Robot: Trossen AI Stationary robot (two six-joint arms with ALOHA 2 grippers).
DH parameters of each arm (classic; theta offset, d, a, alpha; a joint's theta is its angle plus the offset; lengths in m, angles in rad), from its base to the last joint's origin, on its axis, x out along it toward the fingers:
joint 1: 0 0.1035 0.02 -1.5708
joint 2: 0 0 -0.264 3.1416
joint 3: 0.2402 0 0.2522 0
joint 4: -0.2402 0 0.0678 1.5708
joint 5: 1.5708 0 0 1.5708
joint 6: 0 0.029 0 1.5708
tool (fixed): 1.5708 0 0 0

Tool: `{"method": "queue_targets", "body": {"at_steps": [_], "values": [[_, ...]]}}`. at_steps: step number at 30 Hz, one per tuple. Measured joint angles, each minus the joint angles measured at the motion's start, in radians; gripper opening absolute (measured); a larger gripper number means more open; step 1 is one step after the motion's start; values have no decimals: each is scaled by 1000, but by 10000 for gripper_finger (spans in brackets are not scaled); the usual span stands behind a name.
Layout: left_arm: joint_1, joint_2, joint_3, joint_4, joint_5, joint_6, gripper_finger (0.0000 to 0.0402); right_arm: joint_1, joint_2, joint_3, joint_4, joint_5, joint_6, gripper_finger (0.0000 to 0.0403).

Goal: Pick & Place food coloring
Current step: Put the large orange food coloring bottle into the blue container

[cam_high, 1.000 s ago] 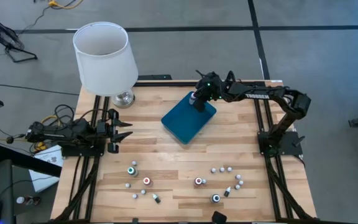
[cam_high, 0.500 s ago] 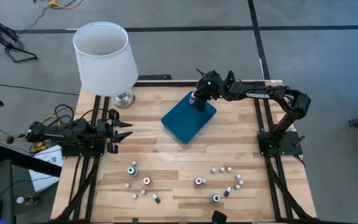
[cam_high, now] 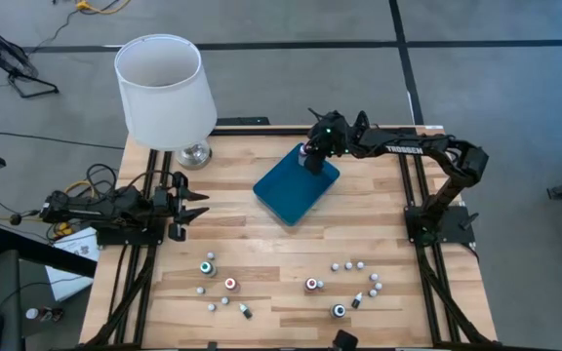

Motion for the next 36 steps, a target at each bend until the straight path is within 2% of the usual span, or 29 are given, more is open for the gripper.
{"method": "queue_targets", "body": {"at_steps": [7, 14, 21, 24, 29, 36], "values": [[0, 10, 45, -39, 14, 44, 144, 7, -120, 1, -38, 3, -30, 144], [0, 89, 130, -89, 96, 31, 144, 90, -329, 2, -216, 2, -78, 150], [-10, 368, 248, -99, 223, -25, 144, 248, -486, 2, -346, 1, -79, 145], [-48, 516, 348, -191, 262, -55, 144, 336, -530, 2, -392, 0, -78, 141], [-146, 733, 533, -464, 211, -147, 144, 469, -560, 2, -427, 0, -62, 137], [-301, 905, 715, -664, 132, -311, 144, 588, -536, 1, -426, 1, -63, 136]]}}
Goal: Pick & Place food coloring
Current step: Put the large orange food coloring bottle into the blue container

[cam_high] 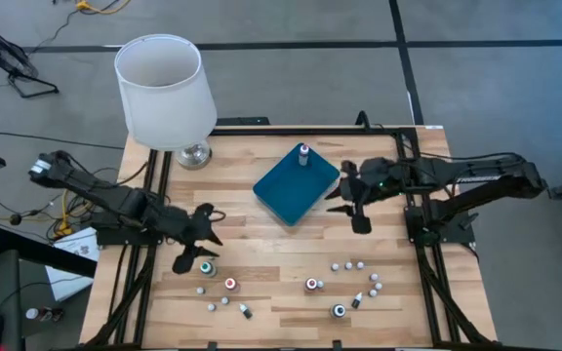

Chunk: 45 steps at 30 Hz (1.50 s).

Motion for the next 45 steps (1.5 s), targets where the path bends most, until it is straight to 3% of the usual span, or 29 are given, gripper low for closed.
{"method": "queue_targets", "body": {"at_steps": [4, 9, 14, 22, 28, 34, 45], "values": [[-85, 48, 65, -126, -59, -151, 144, 35, 22, -1, 3, 2, 0, 133], [-175, 66, 76, -159, -118, -304, 144, 70, 59, -2, 3, 2, 0, 132], [-254, 101, 76, -147, -216, -355, 144, 101, 101, -2, 6, 2, -4, 132], [-314, 146, 76, -199, -288, -413, 144, 139, 124, 0, 30, 1, -3, 132], [-326, 155, 76, -99, -340, -366, 144, 170, 126, -1, 42, 0, 0, 129], [-317, 265, 76, 65, -338, -231, 144, 193, 128, -1, 47, 0, 3, 124], [-316, 398, 76, 157, -298, -254, 144, 204, 129, -1, 53, 0, 2, 123]]}}
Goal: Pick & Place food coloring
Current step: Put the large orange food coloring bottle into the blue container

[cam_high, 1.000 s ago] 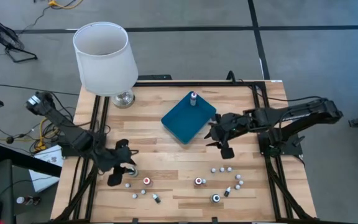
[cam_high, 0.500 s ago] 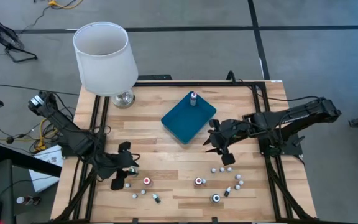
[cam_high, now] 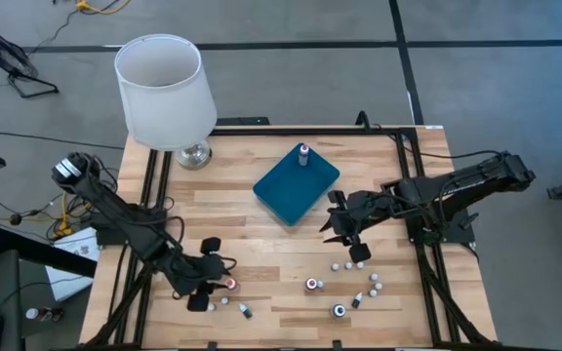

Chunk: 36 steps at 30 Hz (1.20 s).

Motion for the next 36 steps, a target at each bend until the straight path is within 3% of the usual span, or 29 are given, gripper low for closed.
{"method": "queue_targets", "body": {"at_steps": [30, 36], "values": [[5, 50, 0, 2, 2, 14, 144, 12, 0, 0, 7, 0, 9, 121], [5, 50, 0, 2, -8, 14, 113, 12, 0, 0, 7, 0, 9, 121]]}}
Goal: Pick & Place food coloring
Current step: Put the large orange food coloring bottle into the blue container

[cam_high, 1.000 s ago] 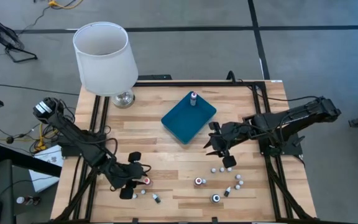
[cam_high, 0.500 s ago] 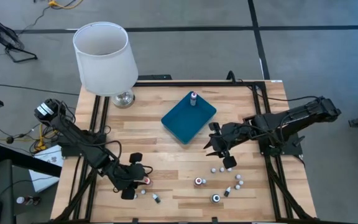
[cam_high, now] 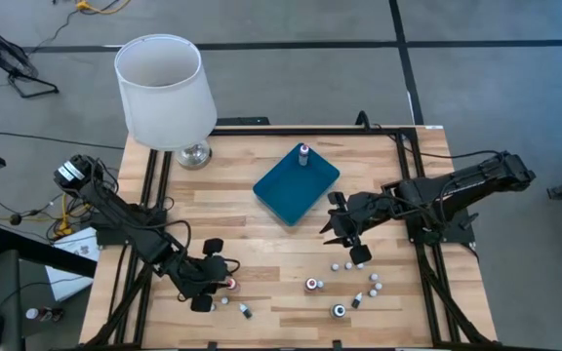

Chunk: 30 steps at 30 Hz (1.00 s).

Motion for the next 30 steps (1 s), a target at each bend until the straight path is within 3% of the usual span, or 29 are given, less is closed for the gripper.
{"method": "queue_targets", "body": {"at_steps": [6, 16, 30], "values": [[0, 0, 0, -3, 11, -1, 75, 0, 0, 0, 0, 0, 0, 121], [0, -1, 0, -2, 14, 0, 43, 0, 0, 0, 0, 0, 0, 121], [5, -1, 0, 2, -7, 23, 35, 0, 0, 0, 0, 0, -1, 121]]}}
